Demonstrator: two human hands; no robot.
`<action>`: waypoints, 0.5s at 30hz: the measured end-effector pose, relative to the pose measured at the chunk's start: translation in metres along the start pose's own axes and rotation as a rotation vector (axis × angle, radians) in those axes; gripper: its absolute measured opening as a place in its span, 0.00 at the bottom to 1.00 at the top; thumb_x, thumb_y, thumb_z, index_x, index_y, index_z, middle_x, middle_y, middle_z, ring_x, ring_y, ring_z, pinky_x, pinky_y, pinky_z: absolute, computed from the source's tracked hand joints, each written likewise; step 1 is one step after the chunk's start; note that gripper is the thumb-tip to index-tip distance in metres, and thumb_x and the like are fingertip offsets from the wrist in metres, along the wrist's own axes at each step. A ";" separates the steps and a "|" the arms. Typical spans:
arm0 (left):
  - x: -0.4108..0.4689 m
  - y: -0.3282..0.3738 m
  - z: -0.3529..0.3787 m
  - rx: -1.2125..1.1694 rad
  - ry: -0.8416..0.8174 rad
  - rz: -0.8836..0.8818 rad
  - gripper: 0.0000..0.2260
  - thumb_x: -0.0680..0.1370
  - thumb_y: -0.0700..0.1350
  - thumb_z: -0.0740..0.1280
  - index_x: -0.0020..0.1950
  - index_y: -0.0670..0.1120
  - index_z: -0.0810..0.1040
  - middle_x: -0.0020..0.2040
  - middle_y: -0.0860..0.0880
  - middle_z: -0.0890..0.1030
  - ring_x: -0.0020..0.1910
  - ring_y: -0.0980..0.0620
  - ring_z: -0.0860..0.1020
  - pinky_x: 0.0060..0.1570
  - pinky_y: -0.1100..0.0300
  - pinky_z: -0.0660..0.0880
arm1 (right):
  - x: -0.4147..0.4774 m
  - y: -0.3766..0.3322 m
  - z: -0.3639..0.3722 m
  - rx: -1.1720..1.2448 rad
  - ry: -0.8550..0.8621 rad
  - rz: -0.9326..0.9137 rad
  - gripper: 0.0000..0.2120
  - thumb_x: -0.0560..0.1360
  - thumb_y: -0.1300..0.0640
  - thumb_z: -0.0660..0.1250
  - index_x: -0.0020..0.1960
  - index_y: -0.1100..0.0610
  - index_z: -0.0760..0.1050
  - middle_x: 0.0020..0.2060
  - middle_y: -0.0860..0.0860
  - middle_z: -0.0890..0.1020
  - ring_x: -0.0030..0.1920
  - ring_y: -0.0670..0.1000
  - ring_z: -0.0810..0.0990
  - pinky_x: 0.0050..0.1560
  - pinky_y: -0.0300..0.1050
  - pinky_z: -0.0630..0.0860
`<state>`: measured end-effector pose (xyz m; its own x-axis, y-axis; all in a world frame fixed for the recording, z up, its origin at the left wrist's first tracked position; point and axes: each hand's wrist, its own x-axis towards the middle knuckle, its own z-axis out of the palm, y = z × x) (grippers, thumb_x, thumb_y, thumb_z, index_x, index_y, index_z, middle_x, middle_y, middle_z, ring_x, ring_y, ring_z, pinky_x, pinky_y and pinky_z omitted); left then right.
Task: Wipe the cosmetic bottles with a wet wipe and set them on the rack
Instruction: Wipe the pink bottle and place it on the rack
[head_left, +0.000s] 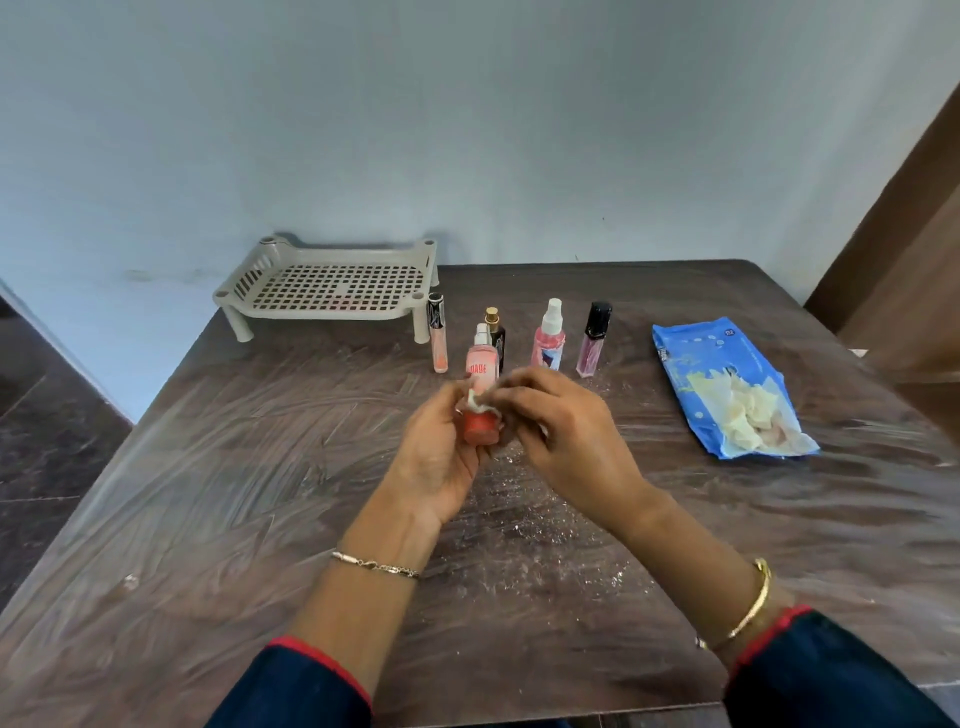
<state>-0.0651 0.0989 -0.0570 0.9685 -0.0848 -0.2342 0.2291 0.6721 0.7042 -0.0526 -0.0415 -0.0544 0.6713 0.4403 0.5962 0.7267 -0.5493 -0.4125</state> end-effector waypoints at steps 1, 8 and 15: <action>0.000 0.001 0.002 0.048 0.010 0.014 0.11 0.82 0.44 0.55 0.51 0.40 0.73 0.45 0.42 0.79 0.35 0.53 0.77 0.35 0.61 0.76 | 0.005 0.002 -0.001 -0.041 -0.012 -0.017 0.13 0.72 0.67 0.69 0.56 0.60 0.80 0.52 0.53 0.81 0.50 0.51 0.81 0.52 0.44 0.80; -0.003 0.002 0.013 0.109 0.023 0.082 0.11 0.82 0.46 0.56 0.52 0.42 0.75 0.40 0.44 0.74 0.34 0.51 0.72 0.37 0.57 0.70 | 0.039 0.000 -0.003 -0.171 0.201 0.005 0.10 0.75 0.62 0.67 0.54 0.58 0.82 0.43 0.53 0.79 0.41 0.53 0.79 0.39 0.45 0.76; -0.009 -0.011 0.001 -0.230 -0.114 -0.007 0.17 0.78 0.47 0.63 0.65 0.42 0.73 0.43 0.43 0.77 0.39 0.51 0.75 0.52 0.57 0.69 | -0.023 -0.028 0.000 -0.261 0.170 -0.079 0.08 0.72 0.63 0.69 0.51 0.59 0.80 0.37 0.51 0.79 0.33 0.52 0.78 0.30 0.46 0.76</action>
<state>-0.0759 0.0913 -0.0618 0.9746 -0.1640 -0.1524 0.2206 0.8195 0.5289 -0.0881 -0.0364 -0.0565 0.5640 0.3761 0.7351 0.6992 -0.6911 -0.1829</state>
